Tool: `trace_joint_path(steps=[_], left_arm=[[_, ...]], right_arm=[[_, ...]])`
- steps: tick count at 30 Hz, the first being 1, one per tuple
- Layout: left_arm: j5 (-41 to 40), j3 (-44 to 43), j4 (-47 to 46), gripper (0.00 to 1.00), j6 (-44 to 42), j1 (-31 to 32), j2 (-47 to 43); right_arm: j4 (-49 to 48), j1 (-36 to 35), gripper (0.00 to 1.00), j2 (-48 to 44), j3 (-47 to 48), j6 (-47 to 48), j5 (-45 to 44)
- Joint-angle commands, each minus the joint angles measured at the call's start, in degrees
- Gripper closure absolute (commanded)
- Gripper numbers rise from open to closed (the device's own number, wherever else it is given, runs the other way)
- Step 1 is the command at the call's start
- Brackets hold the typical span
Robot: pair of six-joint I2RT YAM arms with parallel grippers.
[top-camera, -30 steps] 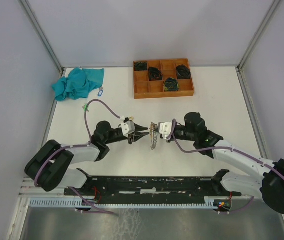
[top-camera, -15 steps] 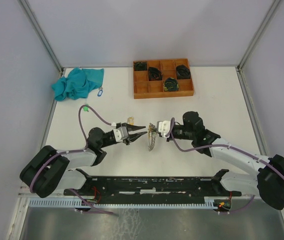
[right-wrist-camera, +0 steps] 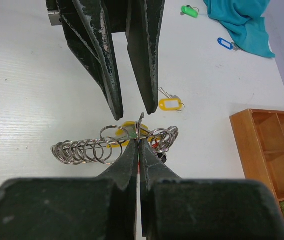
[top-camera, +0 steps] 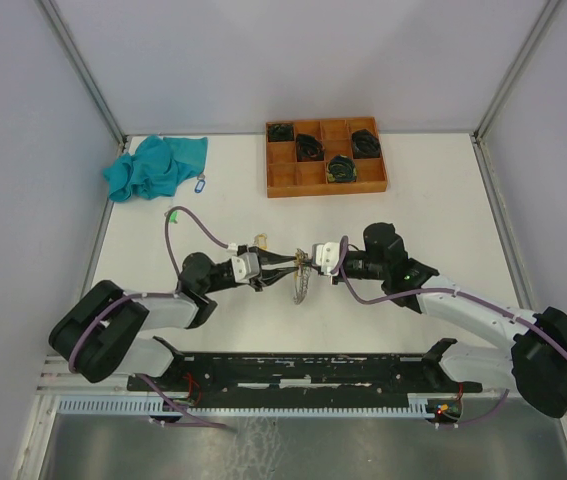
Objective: Put the keys on the keyring
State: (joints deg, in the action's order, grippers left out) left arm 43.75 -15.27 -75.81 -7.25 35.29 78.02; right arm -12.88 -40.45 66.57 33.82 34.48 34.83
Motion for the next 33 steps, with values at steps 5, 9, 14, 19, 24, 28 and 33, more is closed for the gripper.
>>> trace_joint_path(steps=[5,9,14,19,24,28,33], left_arm=[[0.24,-2.77,-0.15,0.68,-0.31,0.73,1.02],[0.17,-3.52,2.93,0.7,-1.7,1.08,1.17],[0.82,-3.87,3.71,0.71,-1.7,1.1,1.98],[1.53,-3.98,3.08,0.72,-1.15,1.1,2.88],[1.19,-4.07,2.84,0.73,-1.13,1.14,3.87],[-0.12,-3.78,2.92,0.74,-1.67,1.1,4.29],[-0.45,-3.54,3.16,0.85,-1.77,1.1,3.44]], right_arm=[[-3.99,0.14,0.99,-0.27,2.12,-0.92,2.86],[-4.11,0.13,0.99,-0.57,2.12,-0.94,2.96],[-4.82,0.14,0.99,-1.08,1.81,-1.26,2.84],[-5.63,0.18,0.99,-1.51,1.46,-1.57,2.83],[-7.03,0.14,0.99,-1.78,1.17,-2.52,3.39],[-8.16,0.19,0.99,-2.33,0.66,-2.93,3.2],[-7.41,0.28,0.99,-2.15,0.54,-2.9,3.29]])
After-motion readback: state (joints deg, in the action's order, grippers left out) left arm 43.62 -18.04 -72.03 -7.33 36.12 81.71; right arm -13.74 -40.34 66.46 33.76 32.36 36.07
